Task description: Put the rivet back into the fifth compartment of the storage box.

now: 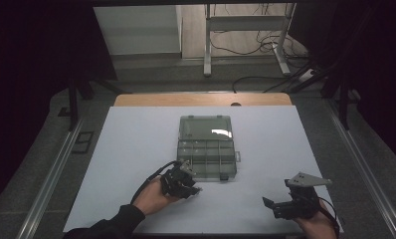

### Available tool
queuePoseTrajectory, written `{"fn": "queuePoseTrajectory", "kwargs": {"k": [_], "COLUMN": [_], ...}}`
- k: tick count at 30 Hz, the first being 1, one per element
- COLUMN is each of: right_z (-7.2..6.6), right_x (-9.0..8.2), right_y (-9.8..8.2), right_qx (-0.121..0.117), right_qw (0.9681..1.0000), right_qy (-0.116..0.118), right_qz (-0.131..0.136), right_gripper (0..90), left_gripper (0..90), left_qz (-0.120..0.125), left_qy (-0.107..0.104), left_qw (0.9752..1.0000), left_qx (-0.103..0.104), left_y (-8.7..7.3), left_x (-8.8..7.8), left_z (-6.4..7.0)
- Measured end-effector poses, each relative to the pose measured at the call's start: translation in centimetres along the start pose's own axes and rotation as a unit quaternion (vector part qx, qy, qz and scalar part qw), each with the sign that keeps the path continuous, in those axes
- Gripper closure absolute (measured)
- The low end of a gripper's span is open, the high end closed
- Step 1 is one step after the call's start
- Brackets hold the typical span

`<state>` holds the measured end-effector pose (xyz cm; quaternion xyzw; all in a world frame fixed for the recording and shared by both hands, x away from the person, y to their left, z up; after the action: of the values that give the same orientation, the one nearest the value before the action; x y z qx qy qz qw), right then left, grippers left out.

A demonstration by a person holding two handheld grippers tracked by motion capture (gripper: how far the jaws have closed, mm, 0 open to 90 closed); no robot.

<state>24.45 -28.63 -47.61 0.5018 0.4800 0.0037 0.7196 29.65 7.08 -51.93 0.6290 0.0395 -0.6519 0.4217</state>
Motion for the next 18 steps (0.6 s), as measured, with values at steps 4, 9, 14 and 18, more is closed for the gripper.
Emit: {"fn": "queuePoseTrajectory", "kwargs": {"k": [4, 9, 14, 18], "right_z": [-0.02, 0.0, -0.02, -0.02], "right_x": [0.04, 0.04, 0.11, 0.11], "right_y": [0.01, 0.0, 0.01, 0.01], "right_qx": [-0.001, -0.001, -0.002, -0.001], "right_qw": [1.0, 1.0, 1.0, 1.0], "right_qy": [0.001, 0.002, 0.005, 0.006], "right_qz": [-0.002, -0.002, -0.005, -0.004], "right_gripper": [0.0, 0.1, 0.1, 0.2], "left_gripper": [73.0, 77.2, 81.6, 82.5], "left_qz": [-0.009, -0.013, -0.014, -0.013], "left_qy": [0.001, 0.004, 0.008, 0.006], "left_qw": [1.0, 0.9999, 0.9998, 0.9999], "left_qx": [0.003, 0.004, 0.01, 0.002], "left_y": [0.23, 0.28, 0.32, 0.31], "left_x": [0.49, 0.81, 0.85, 0.8], "left_z": [0.06, -0.02, -0.05, -0.09]}}
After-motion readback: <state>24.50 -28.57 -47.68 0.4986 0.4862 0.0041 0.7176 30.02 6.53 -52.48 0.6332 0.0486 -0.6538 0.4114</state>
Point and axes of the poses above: each handheld gripper's, and its own axes: x roughly forward along the jaws, y roughly out of its top, z roughly to its right, the point moved 1 cm from there along x, roughly forward along the jaws, and after that the axes turned 8 degrees about -x, right-handed, at the moved point
